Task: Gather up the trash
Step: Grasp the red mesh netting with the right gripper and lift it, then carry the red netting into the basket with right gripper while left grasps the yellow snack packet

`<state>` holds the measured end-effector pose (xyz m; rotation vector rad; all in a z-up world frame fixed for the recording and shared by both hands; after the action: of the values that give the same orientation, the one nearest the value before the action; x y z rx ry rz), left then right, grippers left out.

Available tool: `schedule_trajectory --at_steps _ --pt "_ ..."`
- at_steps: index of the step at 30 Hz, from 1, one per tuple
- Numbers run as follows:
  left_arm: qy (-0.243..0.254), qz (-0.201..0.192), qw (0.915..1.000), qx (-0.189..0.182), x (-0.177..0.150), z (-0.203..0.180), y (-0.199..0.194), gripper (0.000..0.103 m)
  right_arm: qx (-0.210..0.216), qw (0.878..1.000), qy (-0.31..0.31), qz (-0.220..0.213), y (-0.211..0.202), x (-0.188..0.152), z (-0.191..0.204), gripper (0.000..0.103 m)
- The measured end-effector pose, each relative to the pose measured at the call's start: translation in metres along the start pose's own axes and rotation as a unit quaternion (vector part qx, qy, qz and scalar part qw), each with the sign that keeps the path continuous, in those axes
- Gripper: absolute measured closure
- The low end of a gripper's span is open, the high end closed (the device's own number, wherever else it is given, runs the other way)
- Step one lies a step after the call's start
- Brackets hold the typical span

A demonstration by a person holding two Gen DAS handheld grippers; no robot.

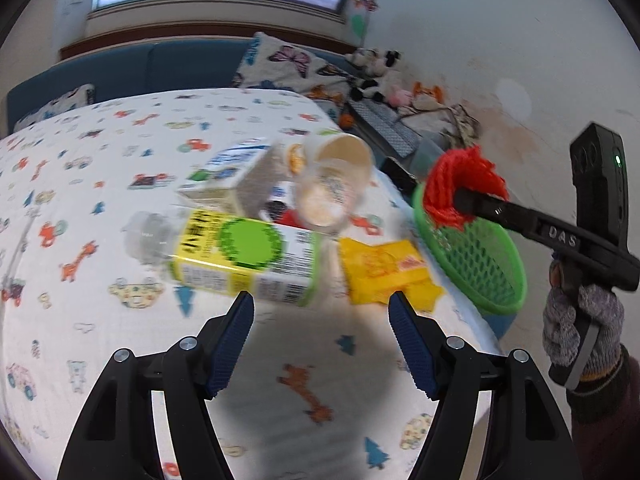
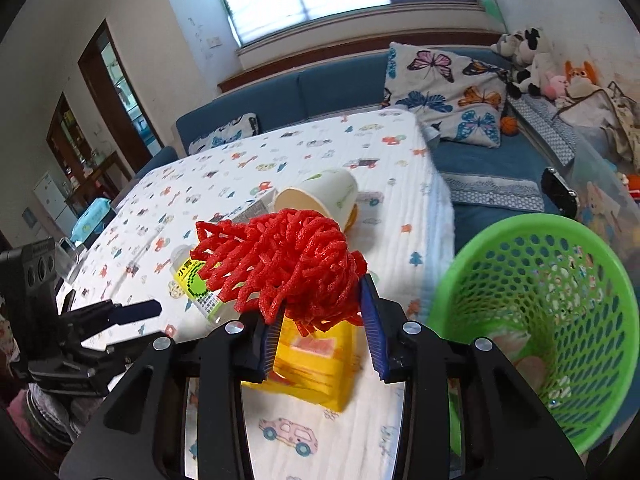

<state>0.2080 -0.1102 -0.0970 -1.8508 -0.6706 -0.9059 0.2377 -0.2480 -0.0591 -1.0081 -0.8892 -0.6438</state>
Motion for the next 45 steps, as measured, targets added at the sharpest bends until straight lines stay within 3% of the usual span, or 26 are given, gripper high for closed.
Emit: schedule_trajectory --at_steps 9,14,24,32,45 --pt "0.042 0.027 0.9974 -0.052 -0.019 -0.05 0.02 0.036 -0.035 0.999 0.018 -0.01 -0.027 -0.007 -0.032 0.065" --pt "0.037 0.038 0.9961 -0.07 -0.023 -0.07 0.033 0.043 -0.05 0.998 0.028 -0.015 -0.042 -0.013 -0.046 0.065" --pt "0.005 0.044 0.9966 -0.07 -0.023 -0.076 0.058 0.051 -0.074 0.996 0.043 -0.021 -0.063 -0.022 -0.072 0.065" --pt "0.002 0.048 0.9965 -0.069 -0.026 -0.081 0.066 0.073 -0.089 0.994 0.055 -0.024 -0.074 -0.027 -0.089 0.065" --pt "0.033 0.038 0.9955 -0.08 -0.019 -0.092 0.057 0.086 -0.115 0.99 0.072 -0.023 -0.086 -0.037 -0.111 0.065"
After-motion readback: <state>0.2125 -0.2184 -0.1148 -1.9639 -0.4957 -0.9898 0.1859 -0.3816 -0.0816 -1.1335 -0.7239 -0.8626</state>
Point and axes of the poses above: each gripper's, at about its wrist camera, not at the fingertips, and y roughly the way its jaws point, z to its left, x to its top, the point moved 8 cm from there along y, roughly the way its jaws point, and after that the axes turned 15 degrees about -z, right-handed, at the moved point
